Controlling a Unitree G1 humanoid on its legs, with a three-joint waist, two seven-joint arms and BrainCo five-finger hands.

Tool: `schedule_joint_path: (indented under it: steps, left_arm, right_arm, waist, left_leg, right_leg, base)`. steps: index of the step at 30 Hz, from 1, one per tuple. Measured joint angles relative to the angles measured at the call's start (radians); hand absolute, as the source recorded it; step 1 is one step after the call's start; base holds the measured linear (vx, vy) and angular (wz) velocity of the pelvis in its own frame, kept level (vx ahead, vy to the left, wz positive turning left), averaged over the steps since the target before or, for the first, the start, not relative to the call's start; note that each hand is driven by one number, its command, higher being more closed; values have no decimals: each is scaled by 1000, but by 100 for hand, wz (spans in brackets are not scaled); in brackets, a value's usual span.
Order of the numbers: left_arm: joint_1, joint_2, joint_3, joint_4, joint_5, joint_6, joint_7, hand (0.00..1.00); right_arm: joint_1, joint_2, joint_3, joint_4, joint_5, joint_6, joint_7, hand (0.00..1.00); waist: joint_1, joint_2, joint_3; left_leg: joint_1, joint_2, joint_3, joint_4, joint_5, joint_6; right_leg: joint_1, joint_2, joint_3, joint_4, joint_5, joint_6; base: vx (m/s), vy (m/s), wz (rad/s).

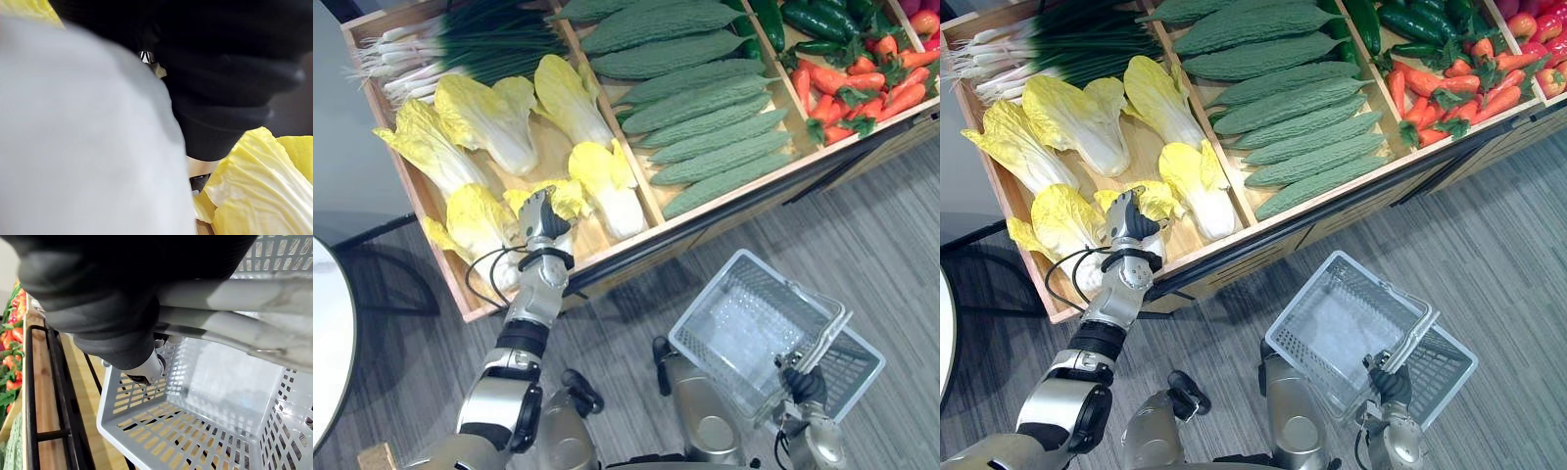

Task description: Pick vegetable in the basket

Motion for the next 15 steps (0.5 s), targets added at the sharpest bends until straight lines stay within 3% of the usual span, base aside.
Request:
schedule_joint_path:
  steps: [10,15]
  left_arm:
    - [231,-5,17,-328,-8,-18,-17,100]
    - [354,-57,13,-486,-27,-50,-13,100]
  right_arm:
    - [0,3,-48,3,0,0,-17,100]
    - [0,4,-110,4,-2,0,-16,100]
  waist:
    - [-4,20,5]
    - [-5,32,-16]
  left_leg:
    - [45,-46,-61,-43,9,-2]
    - [70,-70,-82,-56,7,1]
  right_leg:
    - [77,-36,-56,-15,-25,20]
    - [114,-50,-79,-15,-41,27]
  base:
    - [43,5,20]
    - [10,-1,16]
